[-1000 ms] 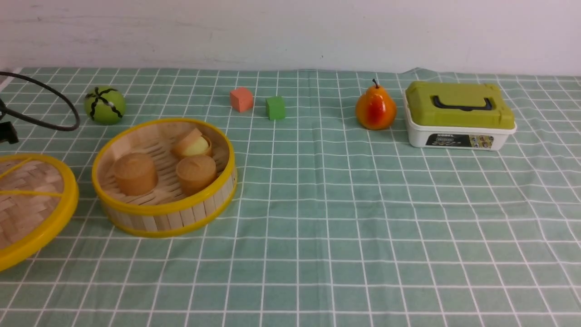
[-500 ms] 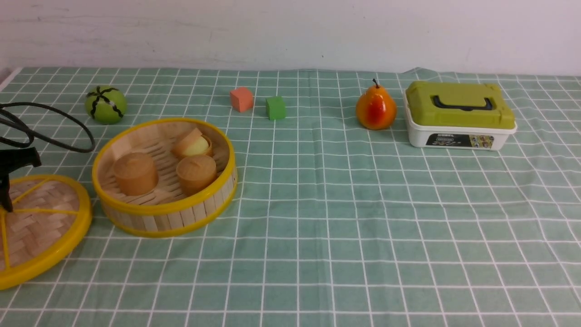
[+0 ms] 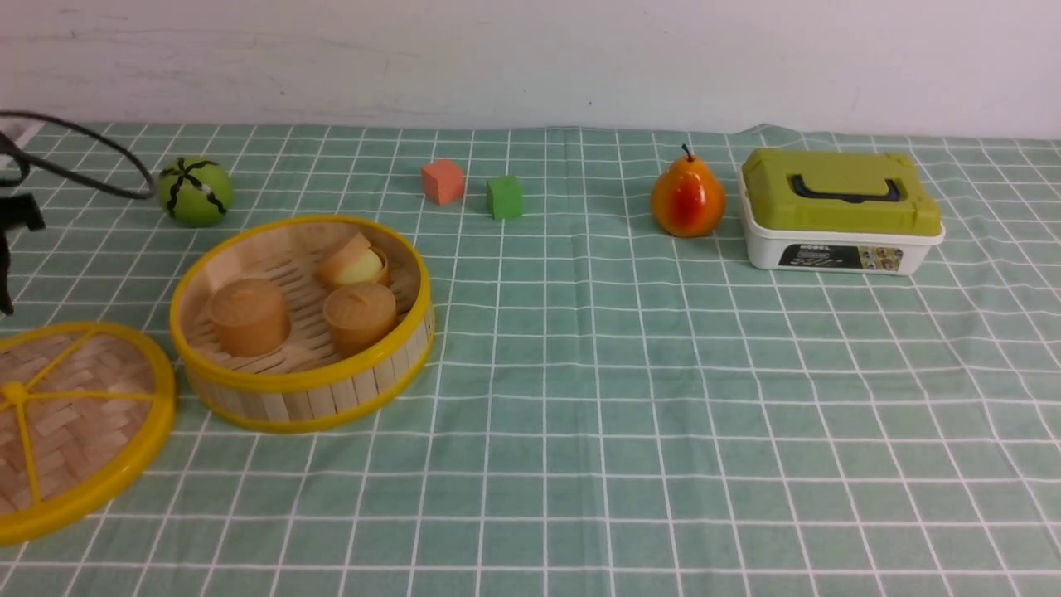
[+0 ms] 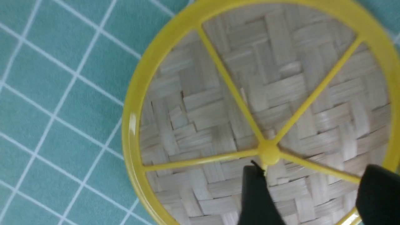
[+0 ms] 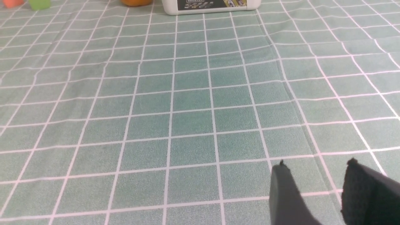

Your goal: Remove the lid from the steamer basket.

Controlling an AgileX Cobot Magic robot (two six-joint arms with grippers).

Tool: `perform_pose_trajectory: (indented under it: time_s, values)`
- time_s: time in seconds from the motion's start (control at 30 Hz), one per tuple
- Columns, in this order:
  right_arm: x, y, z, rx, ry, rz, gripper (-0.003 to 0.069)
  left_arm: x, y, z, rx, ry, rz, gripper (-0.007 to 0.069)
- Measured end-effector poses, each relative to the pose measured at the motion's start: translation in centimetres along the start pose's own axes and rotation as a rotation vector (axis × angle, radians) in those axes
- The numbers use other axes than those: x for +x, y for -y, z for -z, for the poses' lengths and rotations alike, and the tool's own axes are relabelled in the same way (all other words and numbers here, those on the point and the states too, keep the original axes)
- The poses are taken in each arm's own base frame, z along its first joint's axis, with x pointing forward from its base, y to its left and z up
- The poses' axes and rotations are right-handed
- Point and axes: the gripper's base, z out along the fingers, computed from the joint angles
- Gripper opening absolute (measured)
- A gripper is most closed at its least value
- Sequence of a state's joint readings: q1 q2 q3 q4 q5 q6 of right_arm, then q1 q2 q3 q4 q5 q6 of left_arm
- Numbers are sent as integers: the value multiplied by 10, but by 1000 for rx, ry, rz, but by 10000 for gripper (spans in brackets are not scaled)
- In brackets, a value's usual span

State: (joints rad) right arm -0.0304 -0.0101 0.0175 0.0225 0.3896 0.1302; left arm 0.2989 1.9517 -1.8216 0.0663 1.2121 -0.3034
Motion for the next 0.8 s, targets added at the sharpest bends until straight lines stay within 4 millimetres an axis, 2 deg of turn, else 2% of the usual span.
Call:
perform_pose_trajectory:
  time_s: [0.03, 0.07, 0.13, 0.2, 0.27, 0.3, 0.33, 0.37, 0.47, 0.53, 0.57, 0.6, 0.63, 0.67, 0.8]
  values:
    - [0, 0, 0, 0, 0, 0, 242, 0, 0, 0, 3, 1, 1, 332]
    - [0, 0, 0, 0, 0, 0, 242, 2, 1, 17, 38, 23, -24, 202]
    - [0, 0, 0, 0, 0, 0, 242, 11, 0, 41, 77, 50, -53, 41]
    - [0, 0, 0, 0, 0, 0, 242, 23, -2, 58, 104, 60, -65, -12]
    - [0, 0, 0, 0, 0, 0, 242, 43, -7, 76, 124, 63, -89, -13]
    - [0, 0, 0, 0, 0, 0, 242, 46, -8, 77, 128, 63, -90, -13]
    - [0, 0, 0, 0, 0, 0, 242, 69, -13, 90, 148, 64, -109, -13]
    - [0, 0, 0, 0, 0, 0, 242, 71, -13, 86, 148, 50, -108, -13]
    - [0, 0, 0, 0, 0, 0, 242, 121, -21, 111, 261, 185, -127, -13]
    - [0, 0, 0, 0, 0, 0, 242, 150, -24, 110, 343, 238, -114, -13]
    - [0, 0, 0, 0, 0, 0, 242, 149, -24, 110, 343, 249, -118, -13]
    - [0, 0, 0, 0, 0, 0, 242, 176, -26, 109, 416, 307, -109, -13]
    - [0, 0, 0, 0, 0, 0, 242, 191, -28, 107, 448, 339, -111, -13]
    - [0, 0, 0, 0, 0, 0, 242, 197, -30, 106, 453, 343, -112, -13]
    - [0, 0, 0, 0, 0, 0, 242, 247, -39, 99, 530, 501, -171, -13]
